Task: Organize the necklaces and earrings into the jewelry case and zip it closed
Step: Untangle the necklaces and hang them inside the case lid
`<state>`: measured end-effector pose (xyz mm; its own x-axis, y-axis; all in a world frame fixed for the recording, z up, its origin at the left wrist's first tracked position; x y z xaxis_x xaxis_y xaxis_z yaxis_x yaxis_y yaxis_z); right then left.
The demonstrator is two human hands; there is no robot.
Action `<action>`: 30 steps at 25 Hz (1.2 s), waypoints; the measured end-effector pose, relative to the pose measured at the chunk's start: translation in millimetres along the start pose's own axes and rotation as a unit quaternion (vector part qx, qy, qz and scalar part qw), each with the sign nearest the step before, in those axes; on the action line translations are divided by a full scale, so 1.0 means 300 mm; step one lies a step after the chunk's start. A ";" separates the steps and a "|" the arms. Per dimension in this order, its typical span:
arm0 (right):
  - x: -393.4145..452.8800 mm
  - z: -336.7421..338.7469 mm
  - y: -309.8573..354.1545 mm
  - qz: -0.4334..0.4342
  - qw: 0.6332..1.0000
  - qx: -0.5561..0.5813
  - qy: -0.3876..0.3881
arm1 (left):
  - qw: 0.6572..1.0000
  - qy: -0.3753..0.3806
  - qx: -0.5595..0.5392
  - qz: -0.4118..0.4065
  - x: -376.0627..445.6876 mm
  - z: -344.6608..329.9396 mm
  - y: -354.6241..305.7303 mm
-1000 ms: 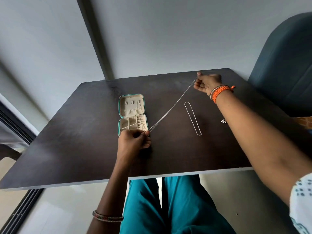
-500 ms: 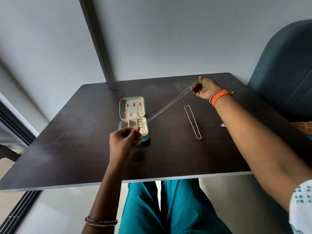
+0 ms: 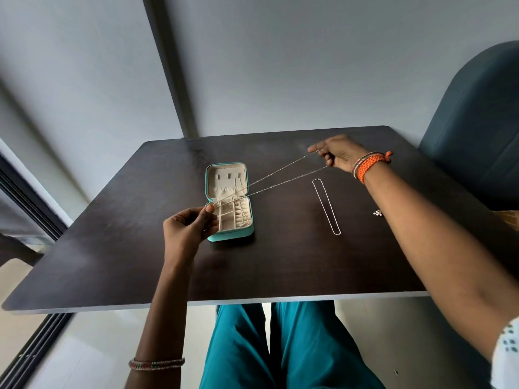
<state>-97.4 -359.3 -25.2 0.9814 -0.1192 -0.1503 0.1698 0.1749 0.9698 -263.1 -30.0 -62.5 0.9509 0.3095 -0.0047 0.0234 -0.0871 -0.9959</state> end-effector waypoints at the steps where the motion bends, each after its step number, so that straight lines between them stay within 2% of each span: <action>1: -0.007 -0.008 -0.004 0.001 0.998 -0.059 0.004 | 1.000 -0.006 -0.001 -0.005 0.001 0.005 -0.006; 3: -0.021 -0.027 -0.005 0.026 0.990 -0.133 0.027 | 1.000 -0.021 -0.012 -0.010 0.005 0.017 -0.016; 5: -0.029 -0.036 -0.012 0.061 0.985 -0.153 0.056 | 0.999 -0.037 -0.035 -0.006 0.005 0.029 -0.016; 7: -0.033 -0.018 -0.031 0.065 0.992 -0.088 0.057 | 0.997 -0.044 -0.064 0.006 0.001 0.036 -0.006; 9: -0.026 -0.001 -0.046 0.043 0.996 0.028 0.067 | 0.996 -0.036 -0.081 0.023 -0.003 0.036 0.017; 11: -0.015 -0.013 -0.050 0.023 0.986 0.114 0.119 | 0.994 -0.015 -0.096 0.045 -0.009 0.035 0.044; 12: -0.016 -0.021 -0.050 0.017 0.981 0.116 0.153 | 0.993 -0.012 -0.100 0.054 -0.012 0.037 0.058; 14: -0.019 -0.031 -0.051 0.014 0.979 0.017 0.204 | 0.994 -0.028 -0.094 0.054 -0.011 0.069 0.075; 15: -0.019 -0.032 -0.045 0.034 0.971 -0.084 0.222 | 0.995 -0.042 -0.080 0.044 -0.008 0.094 0.076; 16: -0.019 -0.034 -0.030 0.072 0.947 -0.208 0.235 | 0.997 -0.050 -0.058 0.030 -0.008 0.113 0.071; 17: -0.014 -0.037 -0.011 0.117 0.907 -0.330 0.234 | 0.998 -0.048 -0.028 0.012 -0.010 0.122 0.060; 19: 0.002 -0.047 0.047 0.205 0.831 -0.485 0.179 | 0.999 -0.012 0.043 -0.025 -0.029 0.091 0.035; 21: 0.021 -0.039 0.109 0.251 0.804 -0.534 0.074 | 0.991 0.038 0.112 -0.058 -0.064 0.010 0.024; 24: 0.088 -0.032 0.125 0.244 0.834 -0.494 -0.002 | 0.977 0.084 0.183 -0.067 -0.122 -0.129 0.052; 27: 0.155 -0.039 0.110 0.208 0.879 -0.428 -0.031 | 0.972 0.104 0.207 -0.039 -0.159 -0.233 0.098; 30: 0.199 -0.076 0.099 0.189 0.906 -0.376 -0.038 | 0.953 0.103 0.277 -0.063 -0.172 -0.306 0.111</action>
<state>-31.8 -338.8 -9.7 0.9779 0.0271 0.2071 -0.1373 0.8308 0.5394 -283.0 -135.9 -87.2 0.9931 0.0873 0.0788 0.0288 0.4688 -0.8829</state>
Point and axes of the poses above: each hand's wrist, its own x-axis towards the middle knuckle, its own z-axis out of the back of the hand, y = z × x, the point moved 6 cm from there along x, towards the middle knuckle
